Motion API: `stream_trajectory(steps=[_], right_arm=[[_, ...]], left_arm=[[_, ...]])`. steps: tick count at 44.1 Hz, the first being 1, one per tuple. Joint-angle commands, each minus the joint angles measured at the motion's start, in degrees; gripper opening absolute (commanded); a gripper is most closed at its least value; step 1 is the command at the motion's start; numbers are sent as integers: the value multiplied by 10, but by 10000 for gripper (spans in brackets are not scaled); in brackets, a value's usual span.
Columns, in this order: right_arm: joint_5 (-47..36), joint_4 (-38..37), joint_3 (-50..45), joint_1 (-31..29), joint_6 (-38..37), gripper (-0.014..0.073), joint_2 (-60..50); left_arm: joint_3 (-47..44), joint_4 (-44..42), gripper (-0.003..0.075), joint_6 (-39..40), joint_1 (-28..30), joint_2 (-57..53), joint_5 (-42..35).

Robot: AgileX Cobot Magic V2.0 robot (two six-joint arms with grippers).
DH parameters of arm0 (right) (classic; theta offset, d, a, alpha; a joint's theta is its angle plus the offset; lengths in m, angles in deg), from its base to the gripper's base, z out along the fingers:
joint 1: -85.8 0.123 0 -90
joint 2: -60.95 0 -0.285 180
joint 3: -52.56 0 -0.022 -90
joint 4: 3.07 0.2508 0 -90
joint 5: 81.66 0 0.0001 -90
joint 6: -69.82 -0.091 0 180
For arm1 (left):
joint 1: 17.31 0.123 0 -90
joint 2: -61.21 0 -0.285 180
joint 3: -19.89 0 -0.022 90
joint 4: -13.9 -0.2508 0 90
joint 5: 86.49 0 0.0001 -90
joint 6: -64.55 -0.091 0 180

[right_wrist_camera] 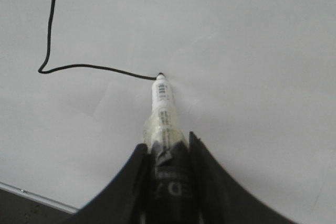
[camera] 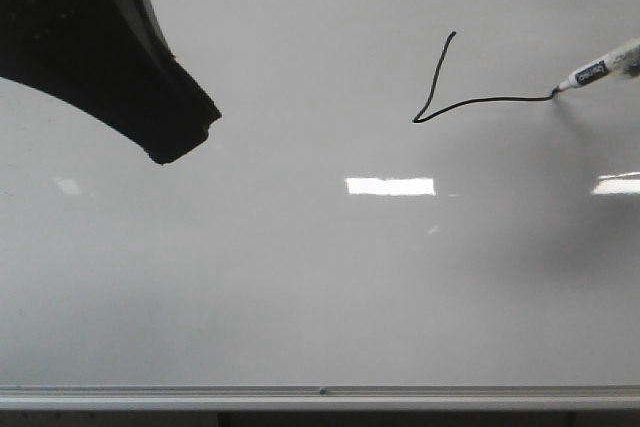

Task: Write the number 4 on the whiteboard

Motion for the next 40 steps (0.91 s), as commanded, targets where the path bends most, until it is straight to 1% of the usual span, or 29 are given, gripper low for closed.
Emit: stream_trajectory(steps=[1,10,23,28,33,40], right_arm=[[-25,14,17,23,-1,-105,-41],[-34,14,58,59,-1,-105,-8],[-30,18,109,60,-1,-105,42],[-25,18,111,60,-1,-105,48],[-1,17,109,60,-1,-105,57],[4,8,71,60,-1,-105,65]], left_arm=[[18,25,-20,5,-4,-18,-14],[18,25,-20,5,-4,-18,-14],[18,25,-20,5,-4,-18,-14],[18,25,-20,5,-4,-18,-14],[18,25,-20,5,-4,-18,-14],[18,25,-20,5,-4,-18,-14]])
